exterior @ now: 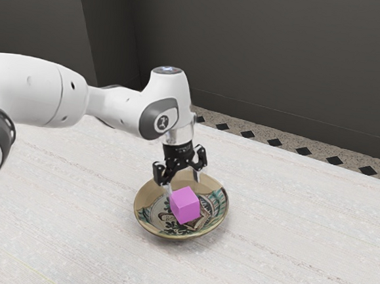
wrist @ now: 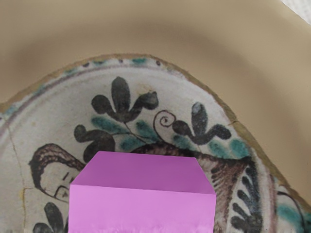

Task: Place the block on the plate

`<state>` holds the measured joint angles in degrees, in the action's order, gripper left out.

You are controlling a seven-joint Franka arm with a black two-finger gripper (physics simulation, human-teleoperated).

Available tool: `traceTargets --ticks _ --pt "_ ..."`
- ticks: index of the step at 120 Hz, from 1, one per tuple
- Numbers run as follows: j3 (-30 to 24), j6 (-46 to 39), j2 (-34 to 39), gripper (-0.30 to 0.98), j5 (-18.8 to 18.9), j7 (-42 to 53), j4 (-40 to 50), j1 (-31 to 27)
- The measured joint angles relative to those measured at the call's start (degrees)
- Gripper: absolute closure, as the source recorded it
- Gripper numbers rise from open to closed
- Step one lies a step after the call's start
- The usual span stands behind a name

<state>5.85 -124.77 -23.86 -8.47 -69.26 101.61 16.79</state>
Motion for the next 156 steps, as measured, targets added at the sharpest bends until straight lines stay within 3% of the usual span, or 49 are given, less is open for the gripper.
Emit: traceTargets --ticks 32,44,60,86,122,156 --pt "0.16 5.36 5.42 0.02 0.36 2.26 0.39 -3.25" --pt "2.84 8.16 6.01 0.01 0.45 5.26 -0.32 -4.38" --pt "5.59 14.33 6.24 0.01 0.73 11.85 -4.33 -5.99" --pt "7.29 19.72 6.97 0.00 5.98 26.02 -11.51 -6.20" --pt "8.52 23.18 11.51 0.00 7.21 45.89 -16.77 -6.41" --pt "8.50 26.86 12.63 0.00 7.43 58.59 -17.82 -6.50"
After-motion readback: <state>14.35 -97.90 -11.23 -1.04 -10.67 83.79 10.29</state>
